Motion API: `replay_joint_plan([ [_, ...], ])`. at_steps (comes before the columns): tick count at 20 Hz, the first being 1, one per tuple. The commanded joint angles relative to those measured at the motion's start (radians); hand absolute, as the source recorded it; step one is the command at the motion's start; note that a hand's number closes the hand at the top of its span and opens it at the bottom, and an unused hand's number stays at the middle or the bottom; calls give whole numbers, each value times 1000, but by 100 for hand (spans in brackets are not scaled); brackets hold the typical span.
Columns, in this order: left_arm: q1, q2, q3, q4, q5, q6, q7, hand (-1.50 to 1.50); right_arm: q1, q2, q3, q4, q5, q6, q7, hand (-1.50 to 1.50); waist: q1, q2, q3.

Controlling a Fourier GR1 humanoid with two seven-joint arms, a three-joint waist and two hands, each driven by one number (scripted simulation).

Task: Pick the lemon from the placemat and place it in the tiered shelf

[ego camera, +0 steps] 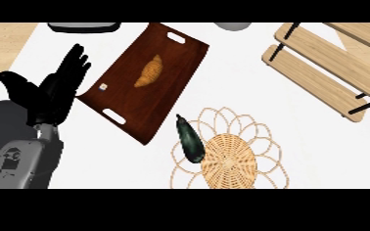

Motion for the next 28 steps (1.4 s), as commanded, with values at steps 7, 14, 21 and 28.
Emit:
replay_joint_plan([
  [7,5,-7,32,56,-9,-40,-59,0,-139,29,11,308,134,-156,-70,-150,3,2,0],
  [14,2,-56,-14,-10,-36,-1,-8,0,-349,34,-41,548,120,-225,-209,-150,20,5,1],
  [21,-9,-20,28,12,-17,-40,-16,0,-383,-144,-67,752,101,47,-303,-150,17,9,2],
  [28,4,-24,19,11,-29,-45,-26,0,-372,-330,-98,897,82,309,-271,-150,21,13,4],
])
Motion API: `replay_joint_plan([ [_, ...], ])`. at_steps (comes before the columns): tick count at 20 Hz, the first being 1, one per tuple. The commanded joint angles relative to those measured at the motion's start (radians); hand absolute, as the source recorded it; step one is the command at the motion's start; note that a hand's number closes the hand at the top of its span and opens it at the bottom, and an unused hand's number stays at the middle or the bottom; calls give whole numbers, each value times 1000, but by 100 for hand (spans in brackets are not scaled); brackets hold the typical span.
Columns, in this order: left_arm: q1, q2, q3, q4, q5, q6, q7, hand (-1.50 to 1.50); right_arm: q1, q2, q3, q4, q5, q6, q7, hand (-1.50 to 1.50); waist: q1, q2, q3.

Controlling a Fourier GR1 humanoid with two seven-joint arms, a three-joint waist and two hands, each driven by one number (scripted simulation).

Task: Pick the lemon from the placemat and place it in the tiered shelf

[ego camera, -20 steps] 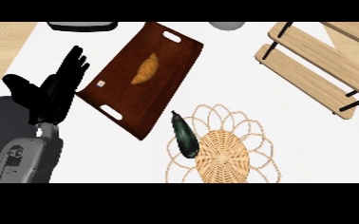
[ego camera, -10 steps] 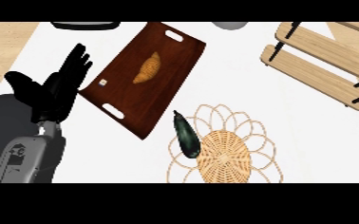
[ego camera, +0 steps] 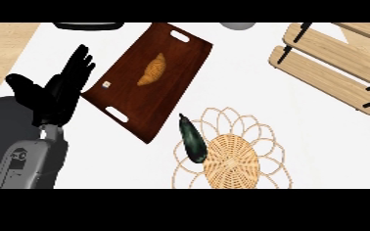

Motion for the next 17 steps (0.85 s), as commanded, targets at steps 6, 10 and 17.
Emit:
replay_joint_plan([
  [6,-35,9,27,19,13,-1,14,0,35,-164,-59,119,-42,231,-81,-150,-6,7,5],
  [10,-1,7,30,-18,20,7,36,0,111,-169,-61,96,-52,309,-175,-150,-20,-1,8],
  [17,1,1,31,-14,-2,29,23,0,213,-162,-29,-1,-40,309,-312,-150,-41,-3,10],
])
